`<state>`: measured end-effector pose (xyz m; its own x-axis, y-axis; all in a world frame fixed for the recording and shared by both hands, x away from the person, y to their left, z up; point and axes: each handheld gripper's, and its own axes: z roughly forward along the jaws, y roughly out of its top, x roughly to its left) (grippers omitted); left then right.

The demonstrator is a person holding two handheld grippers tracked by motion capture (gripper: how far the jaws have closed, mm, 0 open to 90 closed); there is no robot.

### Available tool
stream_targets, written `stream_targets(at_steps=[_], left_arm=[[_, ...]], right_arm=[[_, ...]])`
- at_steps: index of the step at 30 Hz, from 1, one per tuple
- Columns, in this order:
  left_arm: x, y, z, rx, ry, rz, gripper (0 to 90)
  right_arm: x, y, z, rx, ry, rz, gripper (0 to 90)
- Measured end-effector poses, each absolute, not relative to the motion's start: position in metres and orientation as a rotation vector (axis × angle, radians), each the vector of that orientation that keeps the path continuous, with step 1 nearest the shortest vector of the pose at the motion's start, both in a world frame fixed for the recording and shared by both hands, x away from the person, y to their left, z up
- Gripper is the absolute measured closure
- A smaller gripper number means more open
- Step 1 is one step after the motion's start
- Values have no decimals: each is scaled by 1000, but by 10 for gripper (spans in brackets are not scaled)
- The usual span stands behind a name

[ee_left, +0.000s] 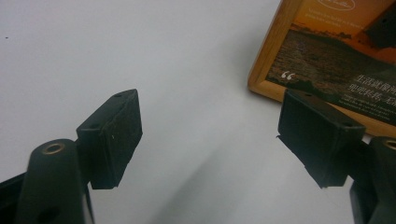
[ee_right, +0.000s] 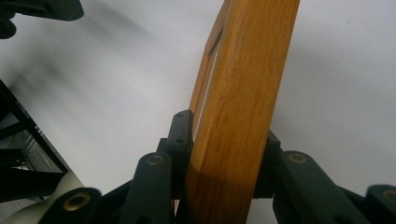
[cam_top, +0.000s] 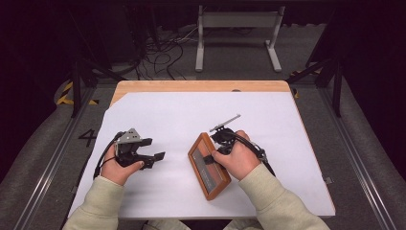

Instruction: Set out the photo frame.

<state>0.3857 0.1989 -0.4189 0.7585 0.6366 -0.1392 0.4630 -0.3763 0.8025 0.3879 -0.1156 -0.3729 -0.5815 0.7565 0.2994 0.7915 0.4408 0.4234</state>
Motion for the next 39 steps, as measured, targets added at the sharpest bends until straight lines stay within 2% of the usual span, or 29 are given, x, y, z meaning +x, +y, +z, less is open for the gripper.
stream_targets(at_steps=[9, 18, 30, 39], left_arm=[[386, 200, -419, 2036, 823, 239, 224], [386, 201, -419, 2036, 827, 250, 225], [383, 206, -420, 2037, 852, 243, 229], [378, 215, -422, 2033, 867, 260, 230]], right_arm=[[389, -114, -367, -1358, -2664, -775, 710], [394, -123, -343, -1242, -2759, -777, 711], [412, -123, -305, -787, -3045, -534, 713], [427, -116, -298, -454, -3096, -457, 714]])
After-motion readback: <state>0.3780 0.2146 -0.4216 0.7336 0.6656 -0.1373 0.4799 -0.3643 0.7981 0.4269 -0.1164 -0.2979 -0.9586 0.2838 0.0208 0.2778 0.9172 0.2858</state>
